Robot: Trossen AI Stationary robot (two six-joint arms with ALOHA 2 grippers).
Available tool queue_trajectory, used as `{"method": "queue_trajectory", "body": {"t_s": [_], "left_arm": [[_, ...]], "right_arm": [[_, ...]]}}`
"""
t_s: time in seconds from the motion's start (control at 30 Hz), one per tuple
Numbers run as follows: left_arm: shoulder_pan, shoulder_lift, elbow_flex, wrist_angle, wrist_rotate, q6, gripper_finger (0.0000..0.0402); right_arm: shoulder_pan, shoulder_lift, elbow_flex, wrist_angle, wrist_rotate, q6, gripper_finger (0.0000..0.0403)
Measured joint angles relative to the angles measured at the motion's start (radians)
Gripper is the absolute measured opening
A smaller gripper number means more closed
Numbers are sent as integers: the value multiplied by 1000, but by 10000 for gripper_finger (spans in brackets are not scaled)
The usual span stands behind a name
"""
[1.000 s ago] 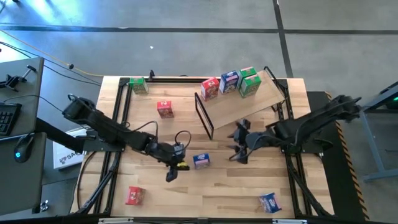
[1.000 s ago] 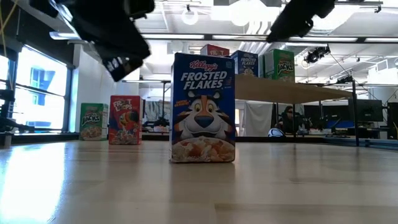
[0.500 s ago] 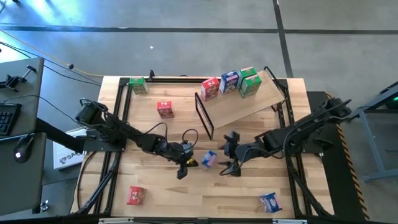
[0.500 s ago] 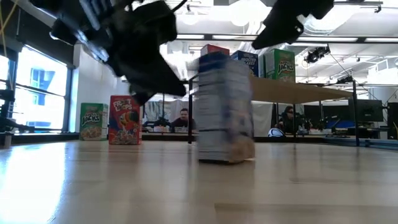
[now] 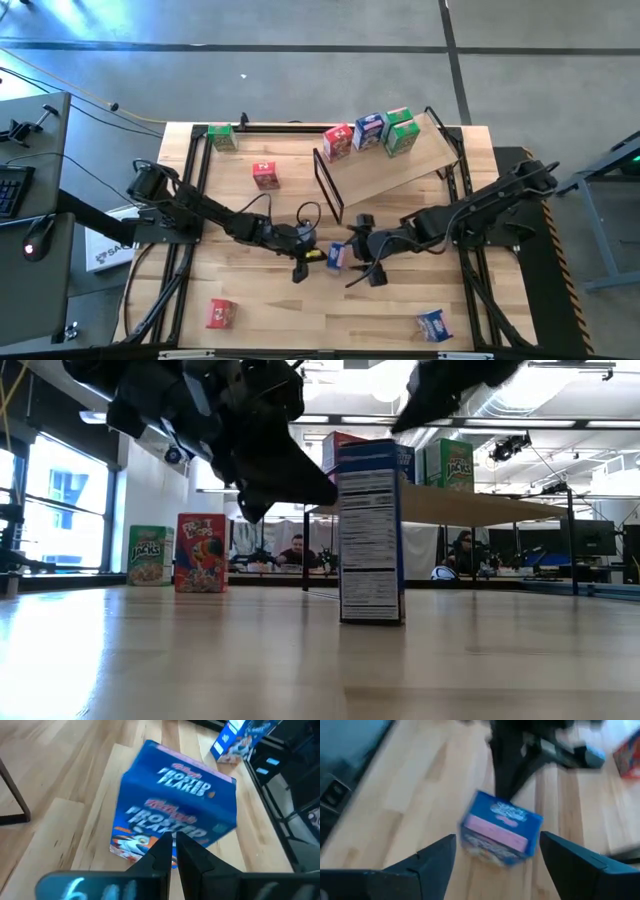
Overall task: Stack cereal on shelf
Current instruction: Put the top blue cereal box on the shelf aligned with the blue cereal box
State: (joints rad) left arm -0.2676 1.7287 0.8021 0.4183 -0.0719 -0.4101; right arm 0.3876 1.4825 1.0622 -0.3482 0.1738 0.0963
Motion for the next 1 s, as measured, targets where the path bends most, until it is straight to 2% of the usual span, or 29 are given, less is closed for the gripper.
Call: {"method": "queue_trajectory", "body": {"t_s": [0.13, 0.27, 0.53, 0.63, 0.7, 0.8, 1.0], "left_arm": [[15, 1, 3, 22, -17, 39, 17], [36, 17, -3, 72, -20, 75, 17], [59, 86, 2, 239, 14, 120, 16], [59, 97, 14, 238, 31, 147, 16], [59, 91, 19, 213, 56, 177, 16], [58, 5, 16, 94, 62, 196, 16], [-14, -198, 12, -334, -42, 143, 16]], "right_arm": [[6, -31, 10, -46, 5, 9, 274], [4, -39, 8, -82, 8, 29, 249], [-7, -37, 8, -134, 4, 69, 162], [-8, -36, 8, -142, -9, 64, 130], [-7, -36, 8, -141, 17, 61, 121], [-7, -36, 8, -146, 48, 61, 129], [-8, -36, 7, -119, 17, 12, 203]]}}
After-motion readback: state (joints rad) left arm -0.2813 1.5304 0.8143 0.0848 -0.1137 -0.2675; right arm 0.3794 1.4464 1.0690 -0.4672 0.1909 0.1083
